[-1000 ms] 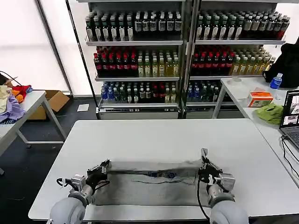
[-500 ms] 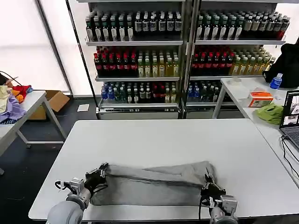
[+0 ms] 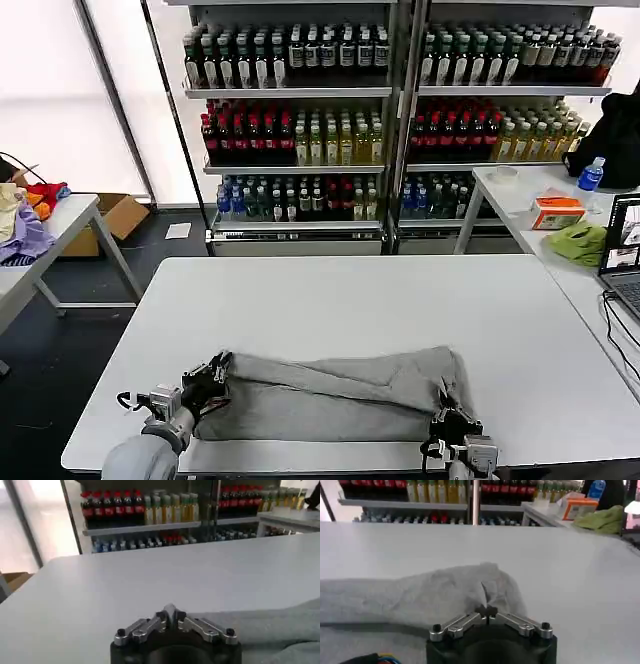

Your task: Fold and organize the clothes.

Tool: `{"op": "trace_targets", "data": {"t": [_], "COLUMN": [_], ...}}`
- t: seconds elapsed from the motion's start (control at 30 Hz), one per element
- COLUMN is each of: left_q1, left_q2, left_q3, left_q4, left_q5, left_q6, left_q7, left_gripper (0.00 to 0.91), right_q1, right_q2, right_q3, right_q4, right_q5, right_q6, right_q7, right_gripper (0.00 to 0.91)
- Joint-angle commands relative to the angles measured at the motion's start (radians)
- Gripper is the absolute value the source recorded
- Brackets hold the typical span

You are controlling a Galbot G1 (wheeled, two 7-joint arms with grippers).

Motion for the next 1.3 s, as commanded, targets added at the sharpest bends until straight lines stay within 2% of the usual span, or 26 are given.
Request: {"op": "trace_targets", "data": {"t": [0.03,0.13,0.2,0.6,0.83,0.87,0.9,0.93,1.0,1.07,1.13,1.3], "left_q1": [0.055,0.054,0.058,0.076,0.092,0.091,0.088,0.085,0.084,0.087,0.083,0.094], "left_q2": [-0.003,-0.005,-0.009,-0.018,-0.011,-0.011,-0.01,-0.01,-0.007,-0.002,-0.007,-0.028], "left_q3": [-0.017,-0.016,-0.015,-0.032,-0.04,-0.042,-0.046,-0.049,-0.058,-0.061,-0.062,-0.068], "left_q4": [-0.057,-0.058,-0.058,-0.057,-0.088,-0.087,-0.086,-0.086,-0.101,-0.118,-0.122,-0.146], "left_q5": [0.037,0.048,0.055,0.056,0.058,0.059,0.056,0.052,0.051,0.03,0.028,0.024], "left_q6": [0.0,0.007,0.008,-0.016,0.006,0.002,-0.006,-0.023,-0.024,-0.008,-0.01,-0.017], "left_q7": [0.012,0.011,0.011,0.009,0.001,-0.004,-0.01,-0.013,-0.014,-0.015,-0.019,-0.032], "left_gripper": [0.131,0.121,0.081,0.081,0.06,0.121,0.846,0.907,0.907,0.907,0.907,0.907], "right_q1": [-0.02,-0.023,-0.022,-0.002,0.013,0.012,0.009,0.01,0.019,0.035,0.064,0.092], "right_q2": [-0.001,-0.005,-0.005,-0.002,-0.002,-0.004,-0.005,-0.007,-0.021,-0.05,-0.065,-0.076], "right_q3": [0.0,0.002,0.002,-0.009,-0.014,-0.014,-0.01,-0.002,0.031,0.063,0.073,0.076], "right_q4": [-0.027,-0.033,-0.037,-0.054,-0.062,-0.054,-0.035,-0.008,0.093,0.187,0.22,0.208], "right_q5": [-0.038,-0.039,-0.039,-0.039,-0.039,-0.036,-0.028,-0.008,0.044,0.046,0.055,0.083], "right_q6": [0.005,0.009,0.011,0.011,0.005,0.007,0.009,0.01,-0.026,-0.053,-0.093,-0.094], "right_q7": [0.005,0.005,0.005,0.008,0.008,0.007,0.008,0.009,-0.006,-0.03,-0.028,-0.032], "right_gripper": [0.907,0.907,0.907,0.907,0.907,0.907,0.907,0.907,0.907,0.907,0.907,0.907]}}
